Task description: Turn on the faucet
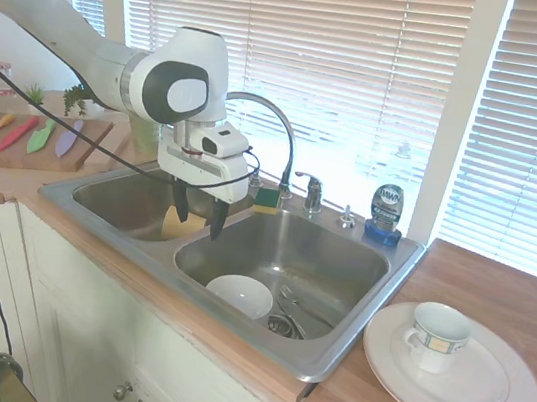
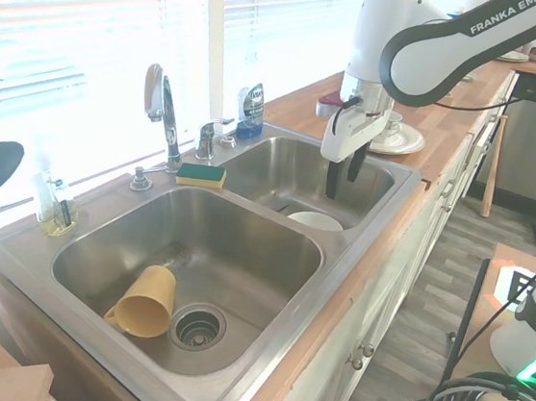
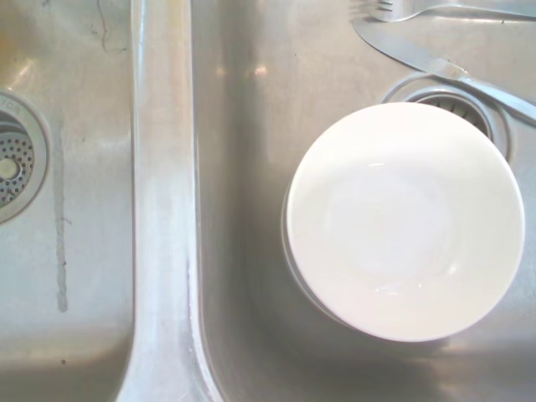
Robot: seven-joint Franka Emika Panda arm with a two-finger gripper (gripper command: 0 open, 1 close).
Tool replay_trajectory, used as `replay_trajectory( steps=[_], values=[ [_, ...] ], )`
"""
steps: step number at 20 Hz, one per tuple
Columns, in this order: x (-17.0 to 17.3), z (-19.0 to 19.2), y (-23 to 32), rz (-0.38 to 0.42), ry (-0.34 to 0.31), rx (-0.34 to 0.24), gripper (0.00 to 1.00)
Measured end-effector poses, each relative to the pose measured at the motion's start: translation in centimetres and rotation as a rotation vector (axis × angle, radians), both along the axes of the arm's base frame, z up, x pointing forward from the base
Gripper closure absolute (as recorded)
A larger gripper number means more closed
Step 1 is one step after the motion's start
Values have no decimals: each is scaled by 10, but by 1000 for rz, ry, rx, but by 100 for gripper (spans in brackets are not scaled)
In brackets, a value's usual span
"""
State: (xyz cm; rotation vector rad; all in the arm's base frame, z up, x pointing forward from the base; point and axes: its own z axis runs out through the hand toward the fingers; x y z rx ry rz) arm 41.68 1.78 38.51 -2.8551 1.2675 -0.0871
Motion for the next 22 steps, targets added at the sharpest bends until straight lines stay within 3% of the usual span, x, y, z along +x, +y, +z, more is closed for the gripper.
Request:
replay_trajectory(
  steps=[3, 4, 22],
  values=[
    [1, -7, 0, 0, 16, 0, 0],
    [1, -8, 0, 0, 20, 0, 100],
    [2, -9, -4, -10, 23, 2, 100]
  ],
)
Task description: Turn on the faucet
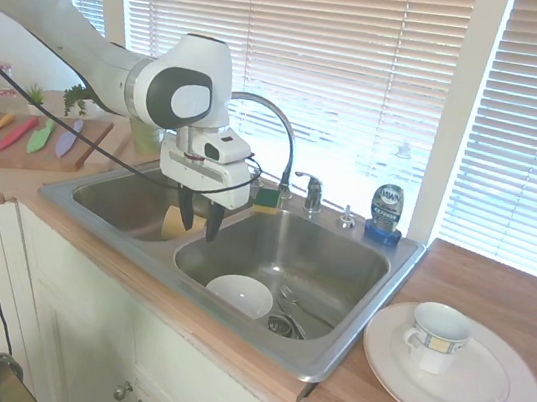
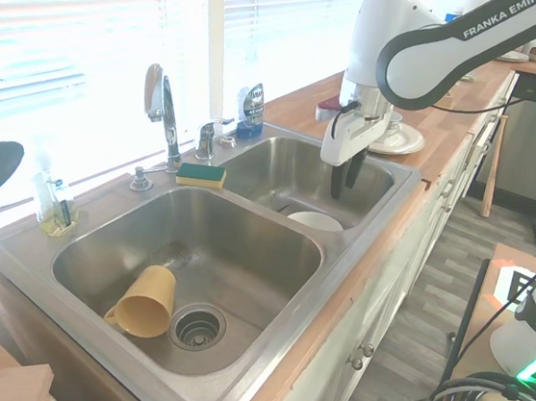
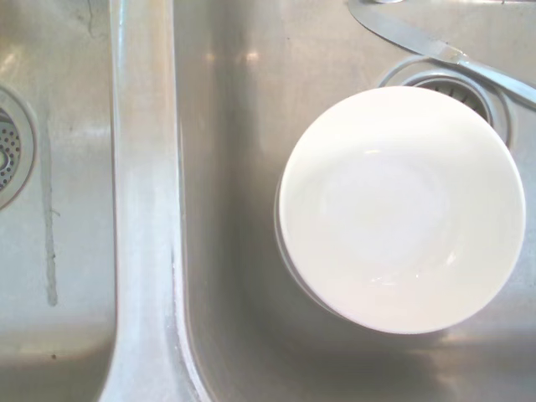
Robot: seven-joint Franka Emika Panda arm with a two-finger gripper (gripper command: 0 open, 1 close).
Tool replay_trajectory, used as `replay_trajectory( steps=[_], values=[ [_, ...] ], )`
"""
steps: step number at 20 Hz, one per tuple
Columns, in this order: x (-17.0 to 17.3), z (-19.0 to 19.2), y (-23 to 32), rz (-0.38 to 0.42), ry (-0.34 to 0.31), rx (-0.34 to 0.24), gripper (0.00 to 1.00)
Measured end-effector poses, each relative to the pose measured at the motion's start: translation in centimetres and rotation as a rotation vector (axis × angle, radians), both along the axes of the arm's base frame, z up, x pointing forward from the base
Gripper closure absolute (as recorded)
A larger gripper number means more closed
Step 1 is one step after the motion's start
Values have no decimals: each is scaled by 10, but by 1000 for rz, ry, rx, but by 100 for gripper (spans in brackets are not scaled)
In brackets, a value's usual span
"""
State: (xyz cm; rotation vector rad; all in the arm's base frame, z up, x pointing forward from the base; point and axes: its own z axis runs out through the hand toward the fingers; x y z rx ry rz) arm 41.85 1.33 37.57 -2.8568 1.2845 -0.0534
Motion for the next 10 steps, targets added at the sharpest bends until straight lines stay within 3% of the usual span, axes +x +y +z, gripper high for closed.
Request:
replay_trajectory(
  steps=[10],
  values=[
    [22, 5, 5, 11, -25, -13, 100]
  ],
)
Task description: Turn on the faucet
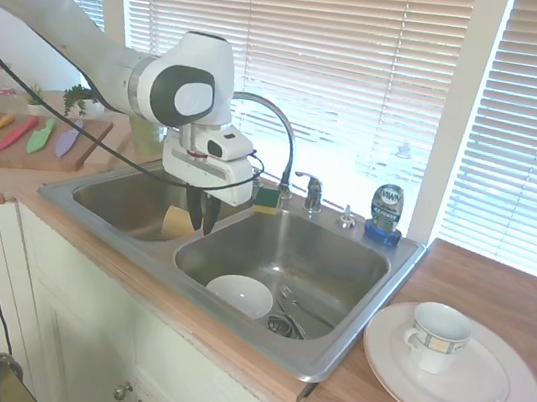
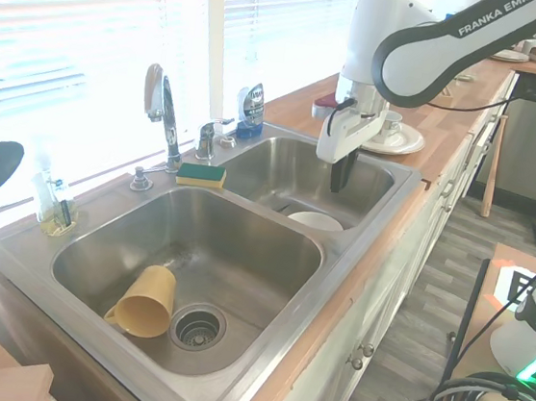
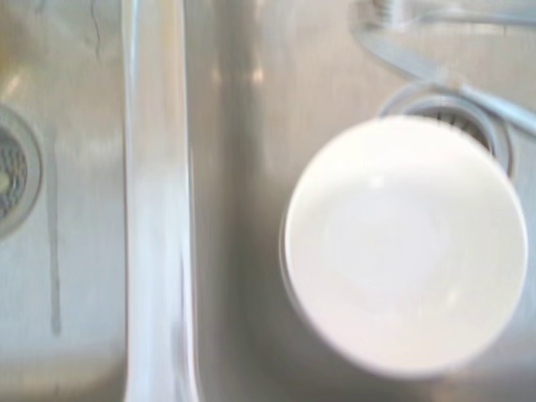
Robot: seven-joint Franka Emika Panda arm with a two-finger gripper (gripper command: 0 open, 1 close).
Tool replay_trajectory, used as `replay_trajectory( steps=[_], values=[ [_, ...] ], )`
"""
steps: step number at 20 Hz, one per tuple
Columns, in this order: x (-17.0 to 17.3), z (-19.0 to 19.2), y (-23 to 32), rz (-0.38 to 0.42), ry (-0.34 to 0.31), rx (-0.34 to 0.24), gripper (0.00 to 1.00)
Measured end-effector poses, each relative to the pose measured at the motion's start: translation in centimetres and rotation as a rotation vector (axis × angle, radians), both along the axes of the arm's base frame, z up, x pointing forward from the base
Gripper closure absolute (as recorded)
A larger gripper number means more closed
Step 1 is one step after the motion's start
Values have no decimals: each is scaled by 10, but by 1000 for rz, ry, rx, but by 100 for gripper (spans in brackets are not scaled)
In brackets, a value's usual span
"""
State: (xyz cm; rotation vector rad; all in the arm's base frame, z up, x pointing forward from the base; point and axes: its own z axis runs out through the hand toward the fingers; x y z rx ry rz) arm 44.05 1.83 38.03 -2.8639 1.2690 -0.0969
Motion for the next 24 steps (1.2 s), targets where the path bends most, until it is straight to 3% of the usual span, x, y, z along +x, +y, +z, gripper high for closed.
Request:
replay_trajectory(
  steps=[5, 13, 24],
  values=[
    [53, -11, 11, -28, -38, -37, 100],
    [149, -12, 3, -87, -63, -41, 100],
    [221, 3, -6, -148, -70, -59, 100]
  ],
)
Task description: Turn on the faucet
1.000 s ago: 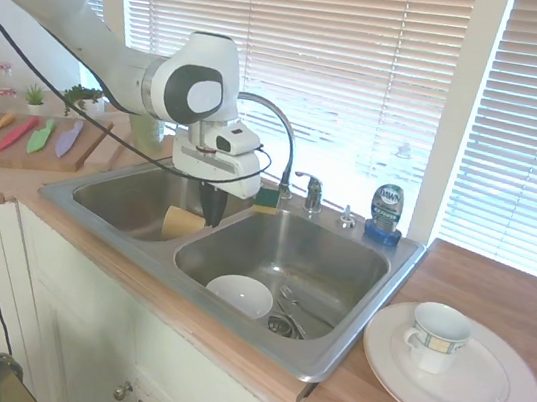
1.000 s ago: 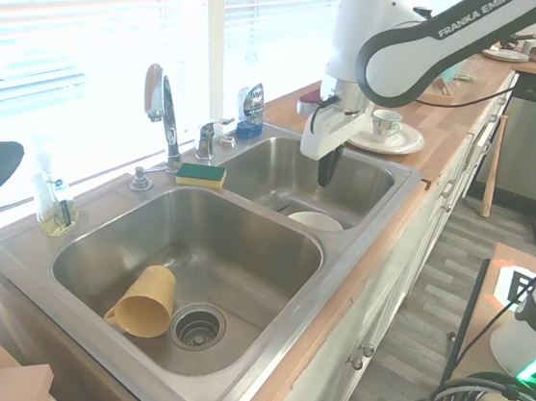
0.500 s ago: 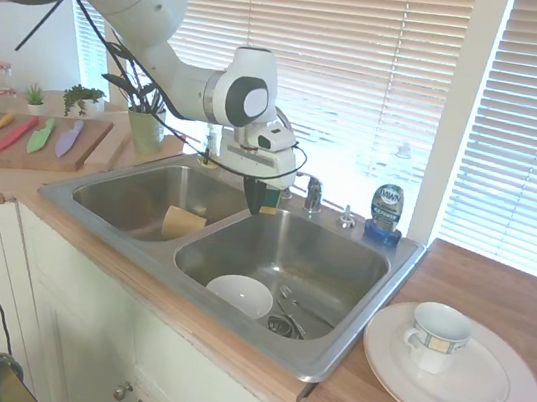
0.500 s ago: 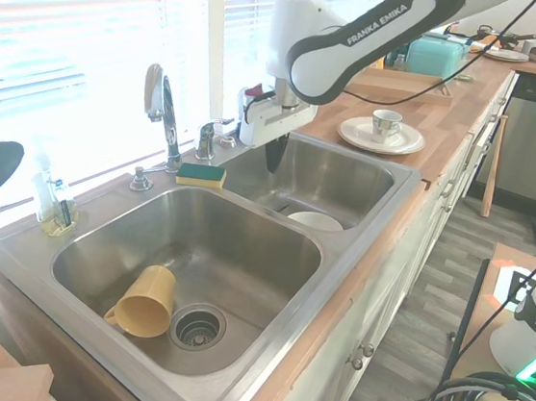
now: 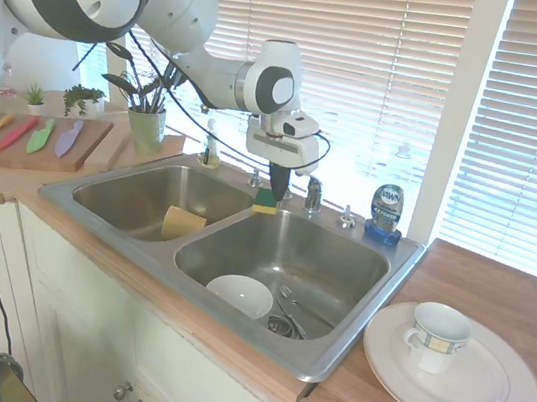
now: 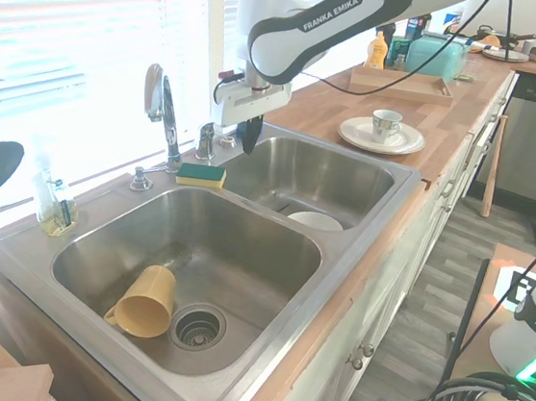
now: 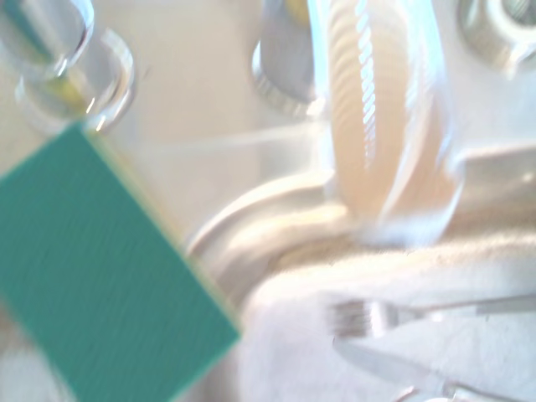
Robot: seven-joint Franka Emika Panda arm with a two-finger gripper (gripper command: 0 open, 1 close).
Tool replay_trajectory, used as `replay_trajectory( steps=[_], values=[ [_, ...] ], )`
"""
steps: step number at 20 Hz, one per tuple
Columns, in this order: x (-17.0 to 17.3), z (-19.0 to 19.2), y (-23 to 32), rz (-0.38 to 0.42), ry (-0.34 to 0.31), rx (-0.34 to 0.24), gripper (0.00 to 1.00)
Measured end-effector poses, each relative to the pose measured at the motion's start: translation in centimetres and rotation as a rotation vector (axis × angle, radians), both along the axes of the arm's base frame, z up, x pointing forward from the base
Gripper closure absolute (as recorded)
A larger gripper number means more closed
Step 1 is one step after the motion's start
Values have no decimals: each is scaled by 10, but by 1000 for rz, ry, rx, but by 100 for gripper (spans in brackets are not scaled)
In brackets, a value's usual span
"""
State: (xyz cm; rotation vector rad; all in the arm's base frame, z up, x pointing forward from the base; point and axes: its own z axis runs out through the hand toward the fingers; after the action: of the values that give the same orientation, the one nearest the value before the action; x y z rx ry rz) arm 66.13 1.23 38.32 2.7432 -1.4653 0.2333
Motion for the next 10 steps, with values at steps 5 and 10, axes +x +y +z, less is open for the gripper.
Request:
replay_trajectory(
  steps=[5, 10],
  values=[
    [15, -2, -7, -20, -18, 0, 100],
    [18, 1, -7, -23, -33, 6, 100]
  ],
)
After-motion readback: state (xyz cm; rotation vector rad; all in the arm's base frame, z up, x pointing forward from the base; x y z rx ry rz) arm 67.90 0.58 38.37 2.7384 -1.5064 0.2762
